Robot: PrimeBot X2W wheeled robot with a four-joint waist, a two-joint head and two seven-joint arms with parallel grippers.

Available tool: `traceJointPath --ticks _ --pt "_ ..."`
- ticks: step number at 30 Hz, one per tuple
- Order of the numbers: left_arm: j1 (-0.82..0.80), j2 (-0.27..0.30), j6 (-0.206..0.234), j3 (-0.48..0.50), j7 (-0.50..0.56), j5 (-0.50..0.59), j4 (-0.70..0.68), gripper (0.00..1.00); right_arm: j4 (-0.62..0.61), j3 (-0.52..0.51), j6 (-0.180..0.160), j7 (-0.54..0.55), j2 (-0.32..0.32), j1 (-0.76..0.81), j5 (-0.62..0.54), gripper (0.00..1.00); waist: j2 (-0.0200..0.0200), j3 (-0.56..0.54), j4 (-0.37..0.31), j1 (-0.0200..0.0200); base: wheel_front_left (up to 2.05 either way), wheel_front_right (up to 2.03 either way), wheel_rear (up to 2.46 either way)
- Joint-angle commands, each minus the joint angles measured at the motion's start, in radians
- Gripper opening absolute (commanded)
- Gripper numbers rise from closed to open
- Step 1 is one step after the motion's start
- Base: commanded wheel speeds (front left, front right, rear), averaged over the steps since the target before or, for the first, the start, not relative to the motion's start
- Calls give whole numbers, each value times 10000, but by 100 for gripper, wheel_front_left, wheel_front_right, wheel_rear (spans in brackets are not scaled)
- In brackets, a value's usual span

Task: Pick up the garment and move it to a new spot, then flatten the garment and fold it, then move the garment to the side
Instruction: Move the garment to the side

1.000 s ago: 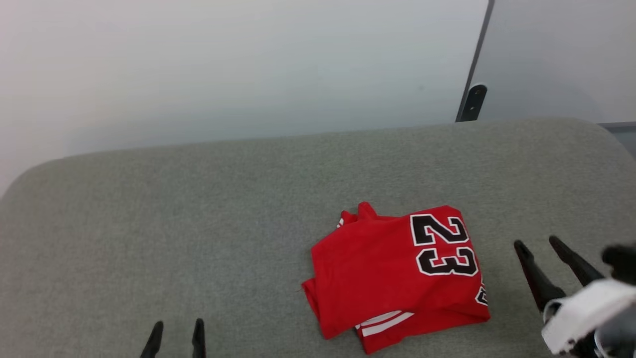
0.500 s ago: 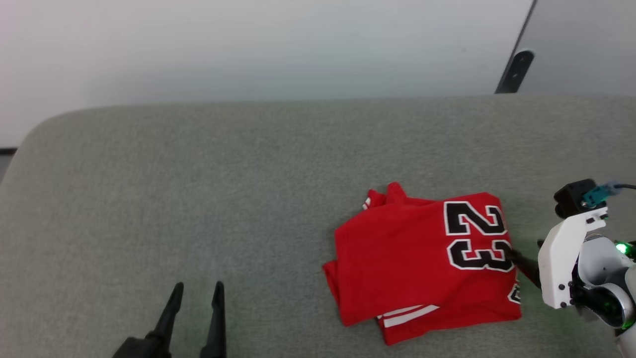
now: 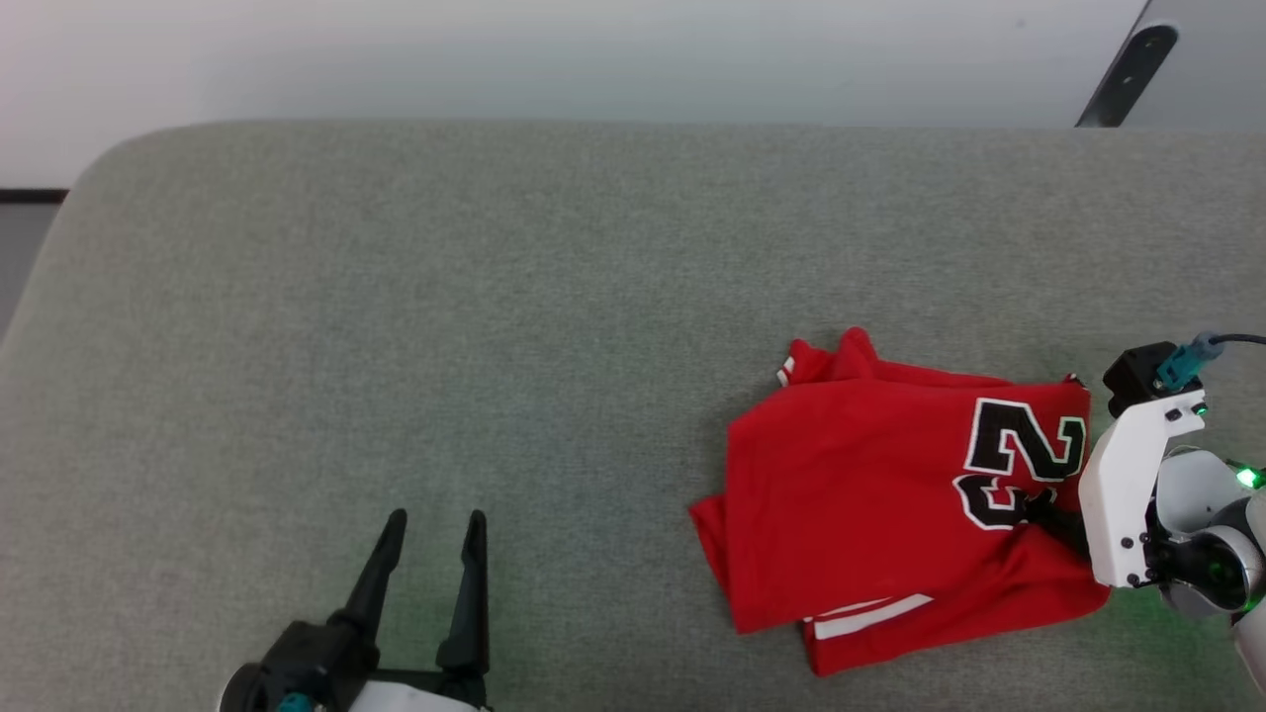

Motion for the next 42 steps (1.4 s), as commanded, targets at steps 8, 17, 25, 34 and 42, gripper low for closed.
traceJointPath --ticks 8,17,25,34,42 --pt "-331 -75 -63 42 -63 38 127 100 891 933 -22 -406 429 268 330 0 0 295 203 0 0 0 0" --pt "-628 -95 -218 62 -56 154 164 100 1093 784 -33 -1479 171 -118 859 0 0 292 -347 0 0 0 0" --pt "-941 -70 -330 109 -57 320 72 100 1067 250 -91 -2462 -564 -268 1404 0 0 392 -1130 0 0 0 0" --pt "-1882 80 -491 -47 -57 615 -58 100 1041 -793 -23 -3396 -1708 -677 1580 0 0 1016 -1999 0 0 0 0" --pt "-2307 226 -530 -194 -56 811 -136 100 1572 -1622 -23 -3879 -2318 -840 1287 0 0 1377 -2417 0 0 0 0"
